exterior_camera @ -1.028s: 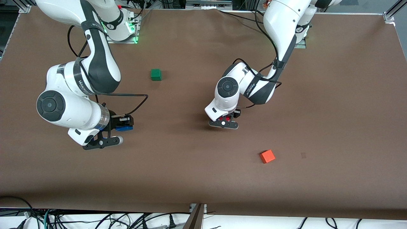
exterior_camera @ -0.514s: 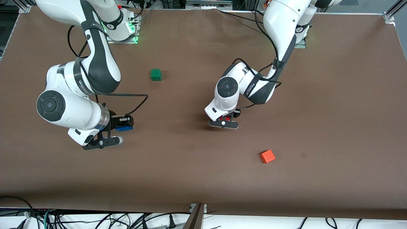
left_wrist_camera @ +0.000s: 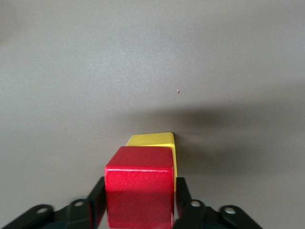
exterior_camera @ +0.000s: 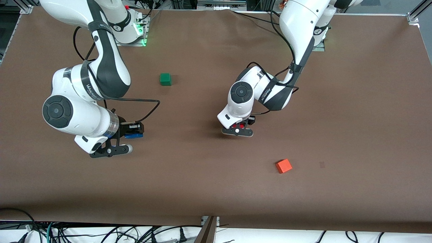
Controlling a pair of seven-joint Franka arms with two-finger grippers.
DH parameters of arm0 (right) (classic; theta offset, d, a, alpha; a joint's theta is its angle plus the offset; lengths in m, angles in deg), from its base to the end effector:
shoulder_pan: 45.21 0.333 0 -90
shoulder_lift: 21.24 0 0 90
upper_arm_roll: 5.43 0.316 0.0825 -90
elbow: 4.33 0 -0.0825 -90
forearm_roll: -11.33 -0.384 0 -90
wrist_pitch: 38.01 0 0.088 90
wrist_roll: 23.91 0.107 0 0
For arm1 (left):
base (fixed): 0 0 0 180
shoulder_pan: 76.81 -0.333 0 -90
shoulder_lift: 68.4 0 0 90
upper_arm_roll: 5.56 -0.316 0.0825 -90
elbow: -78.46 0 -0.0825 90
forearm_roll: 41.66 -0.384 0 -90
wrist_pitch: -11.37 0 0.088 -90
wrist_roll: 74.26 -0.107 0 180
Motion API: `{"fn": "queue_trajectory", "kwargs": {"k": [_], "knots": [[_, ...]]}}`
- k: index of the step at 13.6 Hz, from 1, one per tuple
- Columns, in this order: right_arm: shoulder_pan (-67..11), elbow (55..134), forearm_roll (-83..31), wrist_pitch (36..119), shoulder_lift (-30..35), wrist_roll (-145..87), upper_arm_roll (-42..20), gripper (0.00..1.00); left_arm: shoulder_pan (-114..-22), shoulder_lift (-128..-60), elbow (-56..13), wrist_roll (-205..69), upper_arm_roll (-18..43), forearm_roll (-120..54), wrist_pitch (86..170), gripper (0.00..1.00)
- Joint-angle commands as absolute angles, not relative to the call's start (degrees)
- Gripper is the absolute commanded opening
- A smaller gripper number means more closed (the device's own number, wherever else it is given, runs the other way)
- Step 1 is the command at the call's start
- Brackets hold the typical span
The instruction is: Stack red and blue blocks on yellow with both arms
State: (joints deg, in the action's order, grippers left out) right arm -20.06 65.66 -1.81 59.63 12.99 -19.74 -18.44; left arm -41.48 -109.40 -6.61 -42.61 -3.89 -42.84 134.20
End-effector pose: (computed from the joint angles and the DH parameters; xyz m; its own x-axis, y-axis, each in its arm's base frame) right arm 0.6827 0.2088 0.4246 0.9853 0.1325 -0.1080 0.1232 -0.9884 -0.0883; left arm 0.5699 -0.4241 0.2463 0.9940 -0.0975 -0.0491 -0.0989 -0.9947 -0.0274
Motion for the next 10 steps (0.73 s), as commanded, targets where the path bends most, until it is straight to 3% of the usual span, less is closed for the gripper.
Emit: {"fn": "queue_trajectory", "kwargs": {"k": [1, 6, 10], "knots": [[-20.16, 64.05, -1.85, 59.20, 13.56, -18.54, -18.18, 0.31, -41.56, -108.57, -5.82, -42.01, -4.60, -42.98, 133.89, 1.00], [-19.81, 63.79, -2.12, 59.37, 13.56, -12.95, -16.96, 0.31, -45.77, -103.74, -3.02, -42.10, -4.95, -42.89, 127.32, 1.00], [-16.22, 63.09, -2.03, 63.14, 14.17, 0.93, -13.44, 0.31, -53.68, -94.87, -2.48, -42.80, -4.95, -43.15, 122.21, 1.00]]}}
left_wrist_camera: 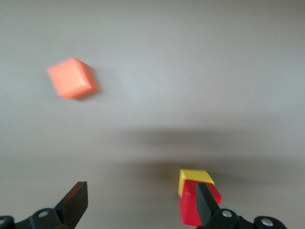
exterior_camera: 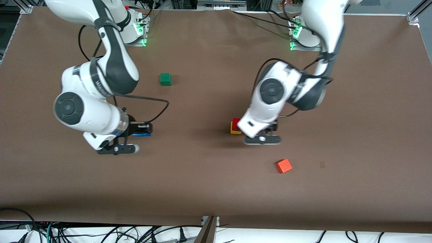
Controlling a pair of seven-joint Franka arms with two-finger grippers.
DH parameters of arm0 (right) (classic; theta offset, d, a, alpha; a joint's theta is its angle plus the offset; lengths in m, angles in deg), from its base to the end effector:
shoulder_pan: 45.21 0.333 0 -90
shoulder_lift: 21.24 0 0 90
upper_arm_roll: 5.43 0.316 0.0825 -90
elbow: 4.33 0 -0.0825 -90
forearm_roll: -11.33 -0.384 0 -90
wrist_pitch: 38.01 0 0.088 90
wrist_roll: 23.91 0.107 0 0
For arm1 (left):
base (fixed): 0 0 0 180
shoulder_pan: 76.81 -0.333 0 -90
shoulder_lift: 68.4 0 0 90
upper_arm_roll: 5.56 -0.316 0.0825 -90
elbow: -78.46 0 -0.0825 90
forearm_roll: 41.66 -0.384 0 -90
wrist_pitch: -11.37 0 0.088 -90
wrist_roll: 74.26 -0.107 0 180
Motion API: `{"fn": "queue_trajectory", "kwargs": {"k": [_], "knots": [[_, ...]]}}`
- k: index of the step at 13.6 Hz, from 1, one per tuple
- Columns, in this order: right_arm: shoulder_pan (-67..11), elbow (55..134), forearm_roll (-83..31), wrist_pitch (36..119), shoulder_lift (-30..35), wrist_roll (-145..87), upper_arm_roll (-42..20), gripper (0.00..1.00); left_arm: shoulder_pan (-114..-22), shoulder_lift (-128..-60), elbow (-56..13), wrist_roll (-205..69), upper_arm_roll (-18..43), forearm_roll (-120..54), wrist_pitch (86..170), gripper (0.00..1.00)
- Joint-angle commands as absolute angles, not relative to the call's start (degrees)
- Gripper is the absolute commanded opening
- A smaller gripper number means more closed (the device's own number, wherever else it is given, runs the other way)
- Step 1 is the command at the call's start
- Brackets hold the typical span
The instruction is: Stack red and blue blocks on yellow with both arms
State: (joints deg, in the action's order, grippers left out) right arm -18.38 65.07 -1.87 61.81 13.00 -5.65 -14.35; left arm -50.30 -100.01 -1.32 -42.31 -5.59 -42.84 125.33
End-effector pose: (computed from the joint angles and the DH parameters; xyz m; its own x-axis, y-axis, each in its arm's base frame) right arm 0.6686 0.2668 0.4290 0.9946 -0.0225 -0.1014 -0.0337 -0.9933 -0.1102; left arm 0.6416 -0.3183 0.3927 0.9950 0.0874 0.0483 0.0872 -0.9962 0.0072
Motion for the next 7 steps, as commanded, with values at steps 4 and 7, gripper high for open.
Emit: {"fn": "queue_trajectory", "kwargs": {"k": [4, 7], "knots": [[-6.57, 57.40, -1.77, 71.48, 20.39, 16.56, -13.34, 0.31, -61.67, -88.80, -2.39, -51.10, -4.95, -43.15, 116.24, 1.00], [-0.05, 53.95, -0.72, 78.78, 26.38, 28.71, -13.96, 0.32, -67.12, -84.85, -2.39, -55.97, -4.95, -43.68, 110.18, 1.00]]}}
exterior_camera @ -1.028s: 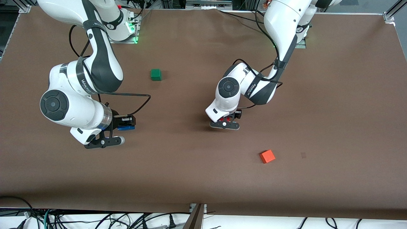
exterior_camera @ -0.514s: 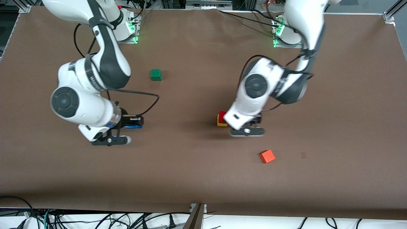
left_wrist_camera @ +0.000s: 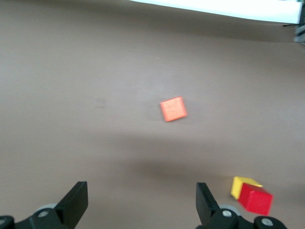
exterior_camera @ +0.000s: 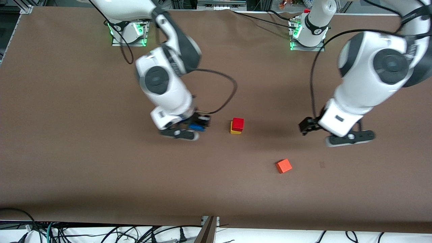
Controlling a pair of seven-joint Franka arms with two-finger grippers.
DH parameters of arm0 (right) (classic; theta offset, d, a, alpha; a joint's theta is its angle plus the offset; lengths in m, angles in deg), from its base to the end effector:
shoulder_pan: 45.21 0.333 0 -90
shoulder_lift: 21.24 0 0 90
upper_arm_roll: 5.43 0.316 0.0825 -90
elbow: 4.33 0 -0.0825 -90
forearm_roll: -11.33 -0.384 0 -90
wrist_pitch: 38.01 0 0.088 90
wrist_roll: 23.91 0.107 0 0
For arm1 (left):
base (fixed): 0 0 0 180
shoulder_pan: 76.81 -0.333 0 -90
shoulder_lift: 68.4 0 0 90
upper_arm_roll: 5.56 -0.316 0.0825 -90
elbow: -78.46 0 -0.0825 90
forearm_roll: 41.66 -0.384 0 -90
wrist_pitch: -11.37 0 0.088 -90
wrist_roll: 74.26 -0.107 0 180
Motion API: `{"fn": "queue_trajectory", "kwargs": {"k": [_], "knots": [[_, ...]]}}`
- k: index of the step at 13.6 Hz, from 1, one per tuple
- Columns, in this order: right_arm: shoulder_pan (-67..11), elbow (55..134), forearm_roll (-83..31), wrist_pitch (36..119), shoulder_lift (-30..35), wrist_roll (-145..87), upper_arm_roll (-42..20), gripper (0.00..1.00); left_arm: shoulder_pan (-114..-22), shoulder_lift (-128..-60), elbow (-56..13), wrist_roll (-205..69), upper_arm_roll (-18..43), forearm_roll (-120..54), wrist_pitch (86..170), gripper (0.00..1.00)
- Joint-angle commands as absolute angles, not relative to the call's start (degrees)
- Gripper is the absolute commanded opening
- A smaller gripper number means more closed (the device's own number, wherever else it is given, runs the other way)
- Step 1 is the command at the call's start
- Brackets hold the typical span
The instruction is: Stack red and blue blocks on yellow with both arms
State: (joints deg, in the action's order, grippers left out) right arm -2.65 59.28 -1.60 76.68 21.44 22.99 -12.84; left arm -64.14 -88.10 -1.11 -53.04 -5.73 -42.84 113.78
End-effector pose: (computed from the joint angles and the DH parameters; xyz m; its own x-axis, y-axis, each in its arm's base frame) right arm 0.6025 0.4790 0.3911 0.9704 -0.2414 0.0067 -0.2355 -0.9519 -0.1960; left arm 0.6546 -0.1436 0.5203 0.9873 0.1473 0.0587 0.1476 -0.9891 -0.0001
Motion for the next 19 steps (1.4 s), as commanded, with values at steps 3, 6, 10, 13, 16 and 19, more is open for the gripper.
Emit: {"fn": "queue_trajectory", "kwargs": {"k": [3, 6, 10, 13, 16, 19], "knots": [[3.21, 52.28, 0.78, 84.76, 30.16, 34.25, -14.05, 0.32, -71.17, -83.08, -3.18, -64.39, -5.04, -43.25, 105.94, 1.00], [6.11, 51.22, 5.08, 86.52, 32.80, 39.36, -14.40, 0.32, -74.76, -81.85, -4.33, -66.43, -4.95, -43.07, 103.13, 1.00], [7.79, 51.22, 6.84, 87.68, 33.86, 42.18, -14.49, 0.33, -79.18, -80.10, -5.55, -73.12, -4.77, -40.96, 101.82, 1.00], [7.88, 51.22, 7.46, 87.68, 34.04, 42.19, -14.40, 0.40, -80.32, -74.39, -13.62, -72.86, -4.34, -40.96, 104.08, 1.00], [7.97, 51.22, 7.46, 87.94, 34.30, 42.19, -14.49, 0.45, -80.32, -74.98, -14.00, -72.59, -4.16, -40.96, 104.62, 1.00], [8.23, 51.22, 7.55, 88.29, 34.39, 42.54, -14.49, 0.47, -79.80, -75.16, -13.65, -72.51, -4.07, -41.05, 104.71, 1.00]]}}
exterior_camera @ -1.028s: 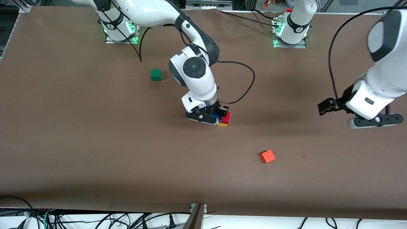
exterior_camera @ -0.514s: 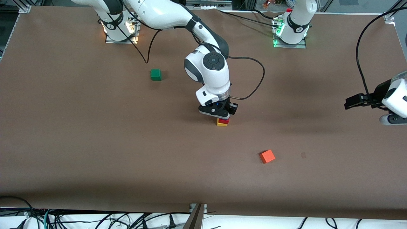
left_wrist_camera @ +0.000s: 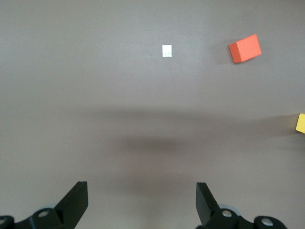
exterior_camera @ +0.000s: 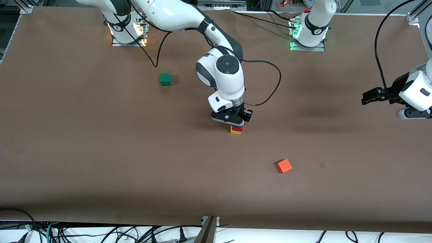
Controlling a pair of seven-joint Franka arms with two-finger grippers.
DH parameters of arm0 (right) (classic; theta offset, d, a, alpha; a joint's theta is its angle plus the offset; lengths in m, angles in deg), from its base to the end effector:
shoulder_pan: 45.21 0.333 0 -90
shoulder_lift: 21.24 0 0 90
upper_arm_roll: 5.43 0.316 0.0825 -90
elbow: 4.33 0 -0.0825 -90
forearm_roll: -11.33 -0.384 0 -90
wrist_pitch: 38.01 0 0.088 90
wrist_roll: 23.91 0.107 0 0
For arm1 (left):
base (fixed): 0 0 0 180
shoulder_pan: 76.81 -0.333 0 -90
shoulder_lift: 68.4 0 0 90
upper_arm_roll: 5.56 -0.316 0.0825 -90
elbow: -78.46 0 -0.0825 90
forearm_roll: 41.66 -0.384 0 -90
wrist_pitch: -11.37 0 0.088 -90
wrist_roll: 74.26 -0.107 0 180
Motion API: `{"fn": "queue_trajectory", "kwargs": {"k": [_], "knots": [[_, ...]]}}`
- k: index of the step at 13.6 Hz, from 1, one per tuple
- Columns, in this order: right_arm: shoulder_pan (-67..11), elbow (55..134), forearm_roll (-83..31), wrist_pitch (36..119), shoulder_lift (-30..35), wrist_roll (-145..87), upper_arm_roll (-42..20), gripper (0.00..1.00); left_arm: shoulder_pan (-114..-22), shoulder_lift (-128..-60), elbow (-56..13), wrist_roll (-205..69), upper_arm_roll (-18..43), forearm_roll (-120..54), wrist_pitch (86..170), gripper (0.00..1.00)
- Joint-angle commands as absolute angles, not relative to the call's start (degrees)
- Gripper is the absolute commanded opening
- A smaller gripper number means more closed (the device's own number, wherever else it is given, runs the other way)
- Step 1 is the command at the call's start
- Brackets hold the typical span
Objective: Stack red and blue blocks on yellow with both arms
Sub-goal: 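Carry the blue cube with the right gripper onto the red cube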
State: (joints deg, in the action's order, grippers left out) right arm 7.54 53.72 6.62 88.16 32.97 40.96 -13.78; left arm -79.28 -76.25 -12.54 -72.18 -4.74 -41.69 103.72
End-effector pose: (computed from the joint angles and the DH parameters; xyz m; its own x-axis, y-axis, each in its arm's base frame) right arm 0.5392 0.5945 0.3031 0.9338 -0.3280 0.1429 -0.2960 -0.9326 -0.2063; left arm 0.5921 0.0176 0.5409 0.9915 0.0648 -0.1132 0.0649 -0.9979 -0.0027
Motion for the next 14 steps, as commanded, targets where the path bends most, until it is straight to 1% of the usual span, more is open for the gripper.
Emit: {"fn": "queue_trajectory", "kwargs": {"k": [1, 3, 4, 5, 10, 12, 14], "knots": [[8.23, 51.22, 7.55, 88.29, 34.48, 42.63, -14.49, 0.48, -79.71, -75.34, -13.56, -72.51, -4.07, -41.22, 104.71, 1.00], [8.49, 51.22, 8.07, 88.47, 34.74, 42.63, -14.49, 0.65, -80.06, -75.43, -13.56, -72.59, -4.07, -41.22, 104.62, 1.00], [8.49, 51.22, 8.69, 88.47, 34.74, 42.63, -14.40, 0.81, -80.15, -75.43, -13.47, -72.59, -4.07, -41.22, 104.62, 1.00], [8.49, 51.22, 8.78, 88.47, 34.74, 42.71, -14.40, 1.00, -80.06, -75.43, -13.29, -72.51, -4.07, -41.31, 104.62, 1.00], [8.32, 51.22, 8.61, 87.59, 34.22, 42.80, -14.49, 1.00, -79.97, -75.52, -12.76, -72.51, -4.07, -41.40, 104.53, 1.00], [7.27, 51.13, 8.52, 83.30, 33.43, 41.84, -14.66, 1.00, -79.89, -75.52, -12.68, -72.51, -4.07, -41.40, 104.53, 1.00], [3.50, 51.22, 8.17, 78.12, 29.49, 40.61, -13.96, 1.00, -79.89, -75.52, -12.68, -72.51, -4.07, -41.40, 104.44, 1.00]]}}
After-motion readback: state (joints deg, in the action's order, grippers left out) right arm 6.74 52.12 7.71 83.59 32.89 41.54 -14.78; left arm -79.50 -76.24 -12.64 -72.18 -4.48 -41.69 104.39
